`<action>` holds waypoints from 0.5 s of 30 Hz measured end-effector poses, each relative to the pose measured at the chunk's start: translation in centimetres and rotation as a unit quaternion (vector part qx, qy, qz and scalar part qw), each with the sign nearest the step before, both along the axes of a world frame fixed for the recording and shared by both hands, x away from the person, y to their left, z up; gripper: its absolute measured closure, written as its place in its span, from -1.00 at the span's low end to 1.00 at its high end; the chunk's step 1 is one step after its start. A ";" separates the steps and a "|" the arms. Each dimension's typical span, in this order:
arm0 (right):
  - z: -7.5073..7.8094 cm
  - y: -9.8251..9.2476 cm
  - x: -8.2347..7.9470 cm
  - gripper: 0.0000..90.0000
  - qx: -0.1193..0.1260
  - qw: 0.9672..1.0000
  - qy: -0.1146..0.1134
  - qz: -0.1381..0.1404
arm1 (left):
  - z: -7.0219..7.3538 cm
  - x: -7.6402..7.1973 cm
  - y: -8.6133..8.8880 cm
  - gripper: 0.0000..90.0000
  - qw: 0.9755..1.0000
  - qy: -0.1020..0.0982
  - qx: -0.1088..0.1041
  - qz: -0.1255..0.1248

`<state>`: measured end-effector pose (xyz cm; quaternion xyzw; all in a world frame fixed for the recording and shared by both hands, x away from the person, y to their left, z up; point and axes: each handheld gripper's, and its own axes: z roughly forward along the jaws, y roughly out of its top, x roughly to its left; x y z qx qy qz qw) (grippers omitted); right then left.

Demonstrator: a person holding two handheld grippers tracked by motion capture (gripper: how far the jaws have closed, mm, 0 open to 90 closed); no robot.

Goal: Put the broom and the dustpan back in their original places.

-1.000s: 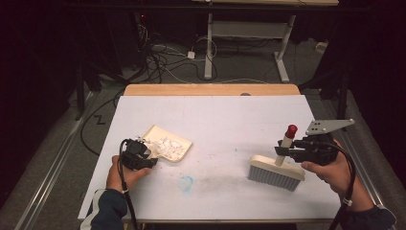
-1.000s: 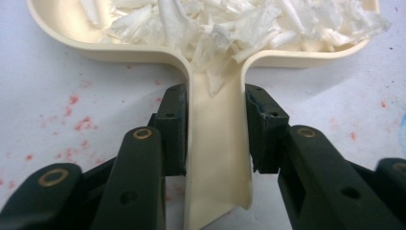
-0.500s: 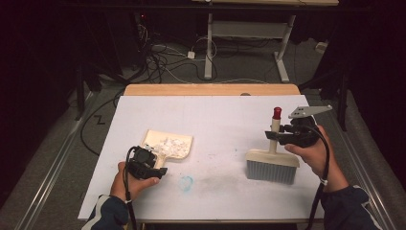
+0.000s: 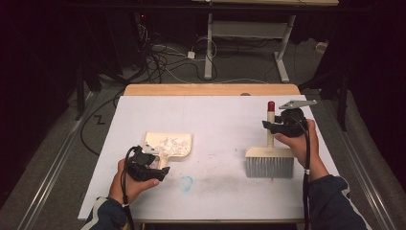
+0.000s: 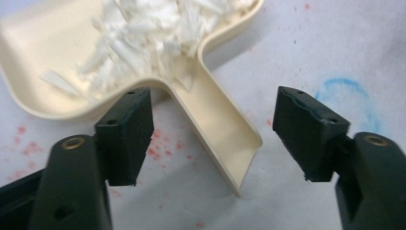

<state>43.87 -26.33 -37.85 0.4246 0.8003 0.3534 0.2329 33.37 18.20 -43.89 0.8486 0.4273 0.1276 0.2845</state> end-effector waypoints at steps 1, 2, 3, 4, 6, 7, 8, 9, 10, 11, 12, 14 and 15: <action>0.1 0.0 0.1 0.19 -0.005 1.000 -0.013 -0.014 | 0.2 -0.1 0.0 -0.43 1.000 -0.012 -0.001 -0.007; 0.2 -0.1 0.1 0.16 -0.006 0.999 -0.024 -0.025 | 0.3 -0.2 -0.1 -0.47 1.000 -0.024 0.002 -0.011; 0.3 -0.2 0.2 0.12 -0.002 0.999 -0.032 -0.032 | 0.4 -0.4 -0.2 -0.48 0.999 -0.039 0.005 -0.011; 0.4 -0.3 0.2 0.10 0.007 0.999 -0.040 -0.035 | 0.5 -0.5 -0.3 -0.49 0.999 -0.052 0.010 -0.014; 0.6 -0.4 0.0 0.08 0.016 0.998 -0.049 -0.030 | 0.7 -0.8 -0.5 -0.54 0.997 -0.075 0.013 -0.022; 0.7 -0.4 -0.2 0.06 0.017 0.998 -0.057 -0.028 | 0.8 -0.9 -0.6 -0.54 0.996 -0.085 0.012 -0.028; 0.8 -0.5 -0.4 0.04 0.022 0.997 -0.064 -0.024 | 0.8 -1.1 -0.7 -0.54 0.995 -0.097 0.010 -0.030; 0.8 -0.5 -0.6 0.04 0.028 0.997 -0.067 -0.019 | 0.9 -1.2 -0.7 -0.54 0.994 -0.106 0.007 -0.032; 0.8 -0.5 -0.9 0.01 0.031 0.997 -0.072 -0.016 | 0.9 -1.3 -0.8 -0.54 0.993 -0.114 0.004 -0.034; 0.8 -0.6 -1.2 -0.03 0.033 0.996 -0.077 -0.013 | 0.8 -1.4 -0.9 -0.54 0.992 -0.122 0.003 -0.035; 0.8 -0.6 -1.6 -0.05 0.038 0.996 -0.084 -0.008 | 0.7 -1.6 -1.0 -0.55 0.991 -0.131 0.002 -0.034; 0.8 -0.7 -2.4 -0.10 0.043 0.994 -0.098 0.004 | 0.5 -1.8 -1.3 -0.55 0.987 -0.152 0.013 -0.043; 0.7 -0.7 -2.9 -0.15 0.042 0.993 -0.106 0.011 | 0.4 -1.9 -1.4 -0.55 0.986 -0.160 0.015 -0.046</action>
